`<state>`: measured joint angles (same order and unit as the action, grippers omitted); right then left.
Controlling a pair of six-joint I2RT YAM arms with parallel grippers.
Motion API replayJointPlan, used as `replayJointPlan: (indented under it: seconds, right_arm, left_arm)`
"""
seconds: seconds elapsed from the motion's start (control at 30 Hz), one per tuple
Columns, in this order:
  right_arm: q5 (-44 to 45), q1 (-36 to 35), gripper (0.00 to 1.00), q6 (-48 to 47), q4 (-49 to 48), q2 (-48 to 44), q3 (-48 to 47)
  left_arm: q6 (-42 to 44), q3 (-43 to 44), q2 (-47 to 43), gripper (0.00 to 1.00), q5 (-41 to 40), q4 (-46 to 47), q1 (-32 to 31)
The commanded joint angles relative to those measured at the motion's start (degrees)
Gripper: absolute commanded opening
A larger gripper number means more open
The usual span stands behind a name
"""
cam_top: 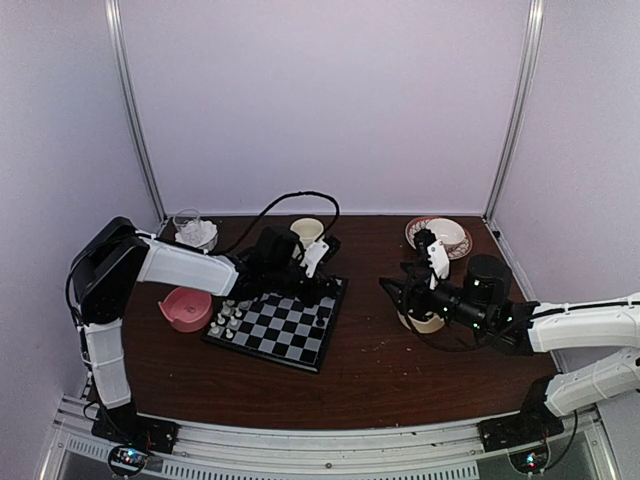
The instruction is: Set up the chess pieces on the board
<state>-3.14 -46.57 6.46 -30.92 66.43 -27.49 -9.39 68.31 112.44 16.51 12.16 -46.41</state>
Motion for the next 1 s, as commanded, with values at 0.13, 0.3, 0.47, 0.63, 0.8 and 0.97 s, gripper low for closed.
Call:
replayJointPlan:
  seconds: [0.13, 0.3, 0.47, 0.63, 0.8, 0.97]
  right_arm:
    - [0.4, 0.1, 0.68, 0.4, -2.2, 0.7, 0.2]
    - [0.2, 0.1, 0.68, 0.5, -2.3, 0.7, 0.2]
    - [0.2, 0.1, 0.68, 0.5, -2.1, 0.6, 0.2]
    - [-0.2, 0.1, 0.68, 0.7, -2.1, 0.4, 0.2]
    - [-0.5, 0.1, 0.68, 0.8, -2.0, 0.4, 0.2]
    - [-0.6, 0.1, 0.68, 0.8, -2.0, 0.4, 0.2]
  left_arm:
    - [3.4, 2.6, 1.8, 0.00, -2.9, 0.5, 0.6]
    - [3.7, 3.7, 3.2, 0.00, -3.8, -0.6, 0.7]
    - [3.8, 4.4, 4.4, 0.00, -4.1, -1.4, 0.8]
    - [4.3, 4.7, 4.9, 0.00, -4.2, -2.5, 0.9]
    - [4.7, 5.0, 5.5, 0.00, -4.6, -3.5, 0.9]
    - [5.0, 5.4, 5.7, 0.00, -5.1, -4.6, 0.9]
